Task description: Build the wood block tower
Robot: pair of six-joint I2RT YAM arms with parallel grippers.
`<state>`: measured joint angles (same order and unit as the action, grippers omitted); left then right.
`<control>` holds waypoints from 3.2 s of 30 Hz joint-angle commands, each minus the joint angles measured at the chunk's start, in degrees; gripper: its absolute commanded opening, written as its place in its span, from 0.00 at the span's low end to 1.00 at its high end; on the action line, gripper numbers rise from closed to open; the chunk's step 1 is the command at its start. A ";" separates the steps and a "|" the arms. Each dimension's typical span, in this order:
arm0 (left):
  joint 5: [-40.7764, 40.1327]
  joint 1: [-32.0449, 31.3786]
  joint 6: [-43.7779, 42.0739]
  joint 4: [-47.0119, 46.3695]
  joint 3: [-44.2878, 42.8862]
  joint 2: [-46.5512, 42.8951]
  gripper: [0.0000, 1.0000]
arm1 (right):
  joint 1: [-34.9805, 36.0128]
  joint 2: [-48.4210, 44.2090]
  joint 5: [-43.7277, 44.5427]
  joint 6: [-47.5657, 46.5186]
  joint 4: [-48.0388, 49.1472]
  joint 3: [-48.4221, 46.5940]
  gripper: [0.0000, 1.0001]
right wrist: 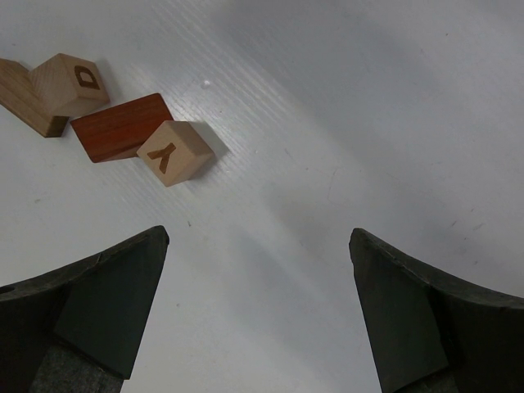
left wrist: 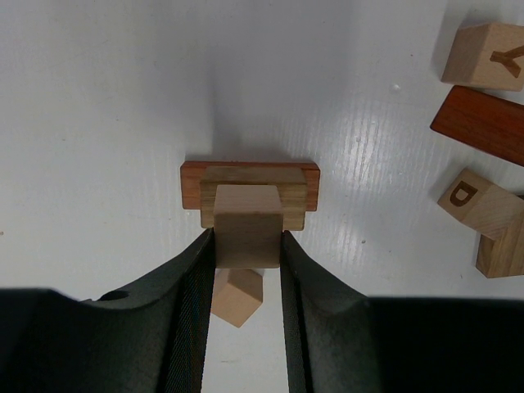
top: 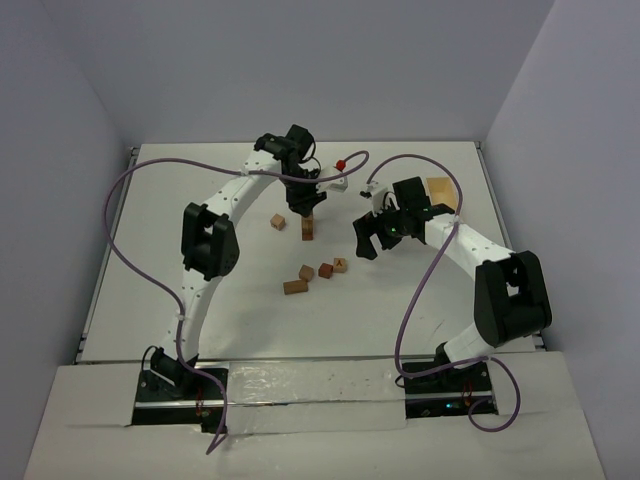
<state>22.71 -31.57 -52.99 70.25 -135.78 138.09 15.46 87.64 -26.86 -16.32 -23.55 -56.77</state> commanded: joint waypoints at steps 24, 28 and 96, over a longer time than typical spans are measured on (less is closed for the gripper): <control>-0.65 -0.33 -0.54 -2.13 -2.48 1.13 0.19 | -0.52 0.52 -0.99 -0.03 0.88 -1.23 1.00; -0.90 -0.33 -0.27 -2.30 -2.39 1.39 0.22 | -0.52 0.61 -1.17 -0.03 0.79 -1.32 1.00; -2.64 -1.04 -0.74 -1.78 -1.21 0.08 0.41 | -0.52 1.28 -1.70 0.20 0.79 -1.59 1.00</control>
<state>19.53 -31.90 -52.86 68.79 -135.79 139.33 15.42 88.66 -27.63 -16.31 -23.55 -56.77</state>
